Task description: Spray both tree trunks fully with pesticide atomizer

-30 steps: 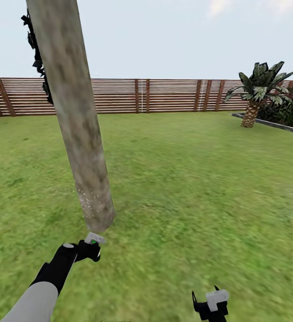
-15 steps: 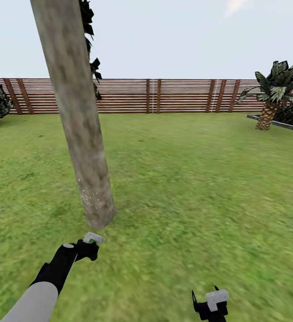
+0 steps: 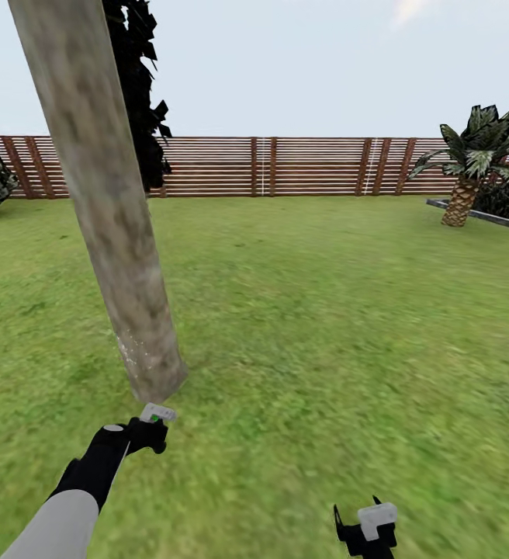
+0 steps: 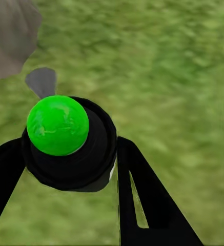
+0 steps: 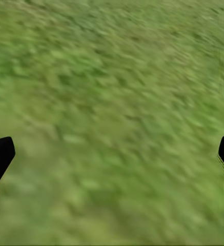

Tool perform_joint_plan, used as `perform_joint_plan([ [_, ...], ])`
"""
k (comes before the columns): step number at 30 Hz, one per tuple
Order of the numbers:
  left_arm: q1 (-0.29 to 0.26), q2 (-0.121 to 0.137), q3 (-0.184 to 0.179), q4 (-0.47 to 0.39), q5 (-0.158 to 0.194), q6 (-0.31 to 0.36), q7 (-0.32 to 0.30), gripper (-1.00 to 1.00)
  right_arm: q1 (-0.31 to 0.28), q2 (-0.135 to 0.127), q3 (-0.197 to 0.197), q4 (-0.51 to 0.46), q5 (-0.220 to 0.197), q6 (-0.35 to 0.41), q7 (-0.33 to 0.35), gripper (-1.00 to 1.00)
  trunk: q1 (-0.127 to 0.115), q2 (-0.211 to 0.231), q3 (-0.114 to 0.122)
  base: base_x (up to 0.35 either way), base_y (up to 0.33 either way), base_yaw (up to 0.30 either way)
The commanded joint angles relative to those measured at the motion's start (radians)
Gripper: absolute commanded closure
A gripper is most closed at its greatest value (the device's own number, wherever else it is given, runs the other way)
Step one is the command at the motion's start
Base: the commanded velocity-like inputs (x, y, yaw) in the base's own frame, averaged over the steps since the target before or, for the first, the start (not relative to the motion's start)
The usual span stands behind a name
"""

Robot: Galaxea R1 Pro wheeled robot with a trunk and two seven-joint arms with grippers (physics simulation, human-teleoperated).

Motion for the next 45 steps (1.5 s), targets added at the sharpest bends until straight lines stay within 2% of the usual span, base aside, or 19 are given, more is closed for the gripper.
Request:
perform_joint_plan([
  [1,-0.001,-0.001,0.006,-0.002,-0.006,0.004,-0.009,1.0,-0.001,0.0,-0.005,0.001,0.011,-0.002,-0.006,-1.0,0.0,0.0,-0.001,0.277,-0.154,0.0],
  [7,-0.001,-0.001,0.005,-0.003,-0.006,0.004,-0.009,1.0,-0.001,0.0,-0.005,0.001,0.011,-0.002,-0.006,-1.0,0.0,0.0,-0.001,0.282,-0.148,0.048],
  [23,-0.001,-0.001,0.005,-0.005,-0.008,0.004,-0.007,1.0,-0.001,0.0,-0.005,0.001,0.011,-0.002,-0.006,-1.0,0.0,0.0,-0.001,0.277,-0.151,0.261],
  [36,-0.001,0.001,0.005,-0.01,-0.011,0.007,-0.003,1.0,-0.001,0.0,-0.005,0.001,0.011,-0.002,-0.006,-1.0,0.0,0.0,-0.001,0.023,-0.266,0.029],
  [37,-0.001,0.001,0.005,-0.011,-0.011,0.009,0.006,1.0,-0.001,0.0,-0.005,0.001,0.011,-0.002,-0.006,-1.0,0.0,0.0,-0.001,0.0,-0.273,0.184],
  [38,-0.001,0.0,0.005,-0.005,-0.009,0.01,0.055,1.0,-0.001,0.0,-0.005,0.001,0.011,-0.002,-0.006,-1.0,0.0,0.0,-0.001,0.0,-0.273,0.266],
  [45,-0.001,-0.003,0.002,-0.002,-0.005,0.011,0.066,1.0,-0.001,0.0,-0.005,0.001,0.011,-0.002,-0.006,-1.0,0.0,0.0,-0.001,0.0,-0.273,0.276],
])
